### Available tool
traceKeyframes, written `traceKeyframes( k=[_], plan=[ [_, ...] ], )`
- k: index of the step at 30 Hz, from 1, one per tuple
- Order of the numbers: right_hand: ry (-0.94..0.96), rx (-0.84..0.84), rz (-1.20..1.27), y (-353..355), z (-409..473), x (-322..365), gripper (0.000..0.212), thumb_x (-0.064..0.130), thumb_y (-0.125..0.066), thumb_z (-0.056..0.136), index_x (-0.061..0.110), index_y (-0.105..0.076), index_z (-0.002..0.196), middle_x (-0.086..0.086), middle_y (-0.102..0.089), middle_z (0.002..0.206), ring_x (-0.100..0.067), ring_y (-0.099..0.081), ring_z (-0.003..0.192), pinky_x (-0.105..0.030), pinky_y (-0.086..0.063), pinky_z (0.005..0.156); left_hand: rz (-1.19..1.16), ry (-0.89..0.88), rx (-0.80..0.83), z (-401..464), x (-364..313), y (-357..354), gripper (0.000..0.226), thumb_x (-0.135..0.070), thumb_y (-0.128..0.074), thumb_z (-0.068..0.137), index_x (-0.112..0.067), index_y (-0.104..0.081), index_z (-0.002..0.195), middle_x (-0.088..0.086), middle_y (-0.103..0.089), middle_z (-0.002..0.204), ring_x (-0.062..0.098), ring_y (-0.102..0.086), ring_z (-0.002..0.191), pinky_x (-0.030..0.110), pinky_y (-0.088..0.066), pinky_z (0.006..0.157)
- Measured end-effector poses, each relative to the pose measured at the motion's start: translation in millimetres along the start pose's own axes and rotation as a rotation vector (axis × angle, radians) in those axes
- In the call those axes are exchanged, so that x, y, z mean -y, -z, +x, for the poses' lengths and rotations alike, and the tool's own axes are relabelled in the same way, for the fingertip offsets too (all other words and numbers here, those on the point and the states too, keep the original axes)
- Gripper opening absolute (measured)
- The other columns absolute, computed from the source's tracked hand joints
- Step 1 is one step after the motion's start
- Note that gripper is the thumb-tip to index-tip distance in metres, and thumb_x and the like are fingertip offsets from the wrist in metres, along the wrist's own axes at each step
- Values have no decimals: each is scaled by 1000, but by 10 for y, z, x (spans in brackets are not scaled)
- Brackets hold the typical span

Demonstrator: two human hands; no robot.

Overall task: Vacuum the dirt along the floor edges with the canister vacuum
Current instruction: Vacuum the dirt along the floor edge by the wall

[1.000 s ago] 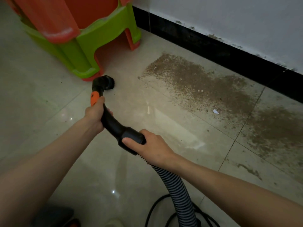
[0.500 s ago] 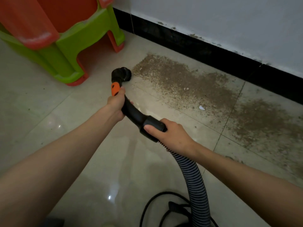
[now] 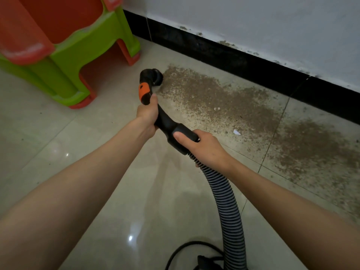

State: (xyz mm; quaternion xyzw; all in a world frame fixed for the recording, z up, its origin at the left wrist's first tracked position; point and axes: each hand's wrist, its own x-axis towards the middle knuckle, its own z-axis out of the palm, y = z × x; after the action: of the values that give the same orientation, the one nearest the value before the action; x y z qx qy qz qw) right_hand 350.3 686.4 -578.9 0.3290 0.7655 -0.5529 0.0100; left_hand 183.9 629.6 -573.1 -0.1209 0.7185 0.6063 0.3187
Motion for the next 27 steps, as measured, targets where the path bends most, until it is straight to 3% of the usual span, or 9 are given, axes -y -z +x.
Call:
traceKeyframes(
  k=[3, 6, 11, 15, 19, 23, 27],
  plan=[
    [3, -21, 19, 13, 110, -2, 46, 65, -59, 84, 20, -58, 80, 4, -62, 71, -10, -59, 55, -31, -52, 55, 32, -20, 13, 69, -48, -96, 50, -40, -48, 98, -3, -42, 132, 14, -59, 119, 28, -60, 108, 35, -51, 80],
    [-2, -45, 40, 52, 232, 3, 45, 66, -58, 84, 21, -58, 81, 4, -63, 70, -4, -58, 46, -25, -51, 49, 54, -15, 95, 133, -128, -173, 53, -40, -47, 99, -3, -39, 135, 14, -57, 124, 27, -60, 108, 32, -50, 72],
    [-3, -64, 100, 127, 425, 37, 44, 65, -60, 84, 21, -58, 79, 5, -62, 66, -2, -57, 42, -22, -48, 42, 53, -5, 174, 204, -217, -272, 56, -41, -49, 98, -2, -38, 137, 5, -57, 99, 18, -59, 84, 31, -49, 65],
    [-13, -62, 129, 145, 456, 29, 41, 63, -61, 85, 23, -58, 80, 4, -63, 67, -3, -58, 43, -22, -50, 43, 44, -25, 169, 250, -222, -341, 55, -38, -50, 98, -2, -37, 138, 4, -57, 96, 17, -58, 83, 34, -48, 76],
    [-24, -81, 125, 161, 399, 28, 42, 64, -59, 85, 23, -57, 81, 3, -63, 72, -8, -62, 52, -32, -57, 52, 36, -38, 190, 250, -201, -393, 55, -39, -48, 99, -2, -37, 138, 4, -56, 99, 17, -58, 86, 32, -48, 77],
    [-53, -106, 152, 188, 270, -27, 42, 63, -58, 86, 22, -57, 81, 3, -63, 71, -13, -64, 61, -44, -59, 66, 68, -51, 264, 163, -138, -467, 52, -37, -48, 99, -3, -38, 137, 6, -58, 103, 18, -59, 90, 26, -49, 67],
    [-82, -134, 164, 209, 148, -77, 46, 65, -56, 86, 20, -55, 82, 1, -63, 73, -15, -63, 61, -44, -59, 66, 100, -60, 295, 76, -103, -557, 51, -38, -47, 99, -6, -40, 138, 11, -59, 118, 24, -59, 104, 31, -50, 79]
  ],
)
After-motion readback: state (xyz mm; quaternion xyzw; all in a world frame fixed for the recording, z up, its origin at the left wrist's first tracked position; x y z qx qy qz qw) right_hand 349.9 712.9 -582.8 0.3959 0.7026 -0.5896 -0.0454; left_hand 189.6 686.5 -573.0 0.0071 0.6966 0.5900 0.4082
